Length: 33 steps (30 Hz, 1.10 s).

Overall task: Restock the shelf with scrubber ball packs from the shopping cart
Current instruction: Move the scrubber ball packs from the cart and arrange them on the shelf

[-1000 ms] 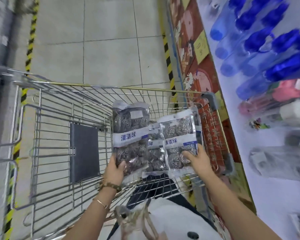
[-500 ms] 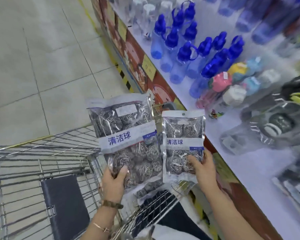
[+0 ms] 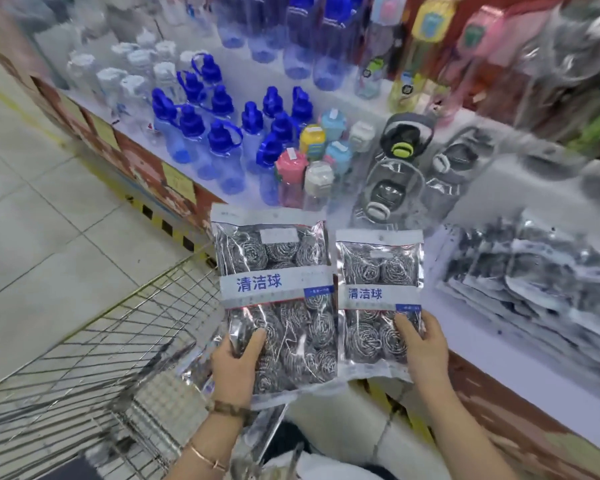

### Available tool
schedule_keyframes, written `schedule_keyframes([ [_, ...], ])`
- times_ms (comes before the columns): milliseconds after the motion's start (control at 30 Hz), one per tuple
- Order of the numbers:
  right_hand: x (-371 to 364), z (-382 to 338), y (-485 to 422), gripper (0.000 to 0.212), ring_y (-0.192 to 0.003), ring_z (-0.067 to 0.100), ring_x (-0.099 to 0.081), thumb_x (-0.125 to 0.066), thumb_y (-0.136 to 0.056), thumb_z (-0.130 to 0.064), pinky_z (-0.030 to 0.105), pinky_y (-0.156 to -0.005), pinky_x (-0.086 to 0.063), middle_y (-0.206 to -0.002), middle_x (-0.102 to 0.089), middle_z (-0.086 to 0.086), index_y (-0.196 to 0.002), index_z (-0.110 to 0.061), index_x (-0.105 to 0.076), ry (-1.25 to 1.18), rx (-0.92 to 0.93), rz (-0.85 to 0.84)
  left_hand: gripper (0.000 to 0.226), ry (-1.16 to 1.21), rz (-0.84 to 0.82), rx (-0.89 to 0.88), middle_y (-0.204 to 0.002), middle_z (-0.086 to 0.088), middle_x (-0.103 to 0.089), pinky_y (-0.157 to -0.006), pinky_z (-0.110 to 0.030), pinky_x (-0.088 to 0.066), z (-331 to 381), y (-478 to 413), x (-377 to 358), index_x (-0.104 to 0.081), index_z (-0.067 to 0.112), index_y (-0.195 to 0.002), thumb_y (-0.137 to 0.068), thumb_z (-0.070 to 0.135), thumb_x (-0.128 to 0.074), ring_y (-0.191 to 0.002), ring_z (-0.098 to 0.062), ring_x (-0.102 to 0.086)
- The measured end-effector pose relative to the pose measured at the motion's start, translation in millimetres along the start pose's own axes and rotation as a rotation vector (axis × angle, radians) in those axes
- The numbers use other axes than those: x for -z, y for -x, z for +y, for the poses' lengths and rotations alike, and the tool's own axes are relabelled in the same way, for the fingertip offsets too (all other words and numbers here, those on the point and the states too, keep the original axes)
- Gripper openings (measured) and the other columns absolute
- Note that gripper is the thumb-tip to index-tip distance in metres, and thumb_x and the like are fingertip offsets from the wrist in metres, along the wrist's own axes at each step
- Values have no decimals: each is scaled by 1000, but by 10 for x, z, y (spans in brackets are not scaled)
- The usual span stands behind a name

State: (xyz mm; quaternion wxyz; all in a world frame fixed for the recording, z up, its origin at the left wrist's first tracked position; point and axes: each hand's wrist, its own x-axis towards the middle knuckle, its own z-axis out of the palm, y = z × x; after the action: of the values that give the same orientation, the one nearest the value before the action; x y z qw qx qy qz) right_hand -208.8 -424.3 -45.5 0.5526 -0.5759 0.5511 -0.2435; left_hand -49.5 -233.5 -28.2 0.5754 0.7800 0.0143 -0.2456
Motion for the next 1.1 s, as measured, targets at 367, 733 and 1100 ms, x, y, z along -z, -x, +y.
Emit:
schedule_keyframes([
  [367,1914,515,171,34,-102,23,-59,-61,-89,-27,36,-83,-45,-112,-63,5,-118,-12,-57,-141,-75,227,35,-128,-138,-126,-61,4,-30,-47,-17,-24,151,1290,-1370,-35,17,-62,-86,24,-60,-53,-8,-25],
  [733,3683,1006,640,41,-104,19,-57,-61,-88,-35,30,-77,-47,-117,-60,2,-123,-15,-55,-276,-140,452,23,-179,-475,-243,-72,-3,-45,-55,-23,-28,-73,2414,-2706,-48,16,-69,-83,24,-64,-71,-14,-40],
  [1100,4594,1275,154,47,-99,21,-51,-63,-87,-32,32,-78,-40,-118,-55,7,-126,-11,-47,-383,-220,694,7,-215,-623,-244,-78,-7,-59,-74,-27,-36,276,2901,-3964,-58,9,-87,-85,13,-63,-73,-20,-54],
])
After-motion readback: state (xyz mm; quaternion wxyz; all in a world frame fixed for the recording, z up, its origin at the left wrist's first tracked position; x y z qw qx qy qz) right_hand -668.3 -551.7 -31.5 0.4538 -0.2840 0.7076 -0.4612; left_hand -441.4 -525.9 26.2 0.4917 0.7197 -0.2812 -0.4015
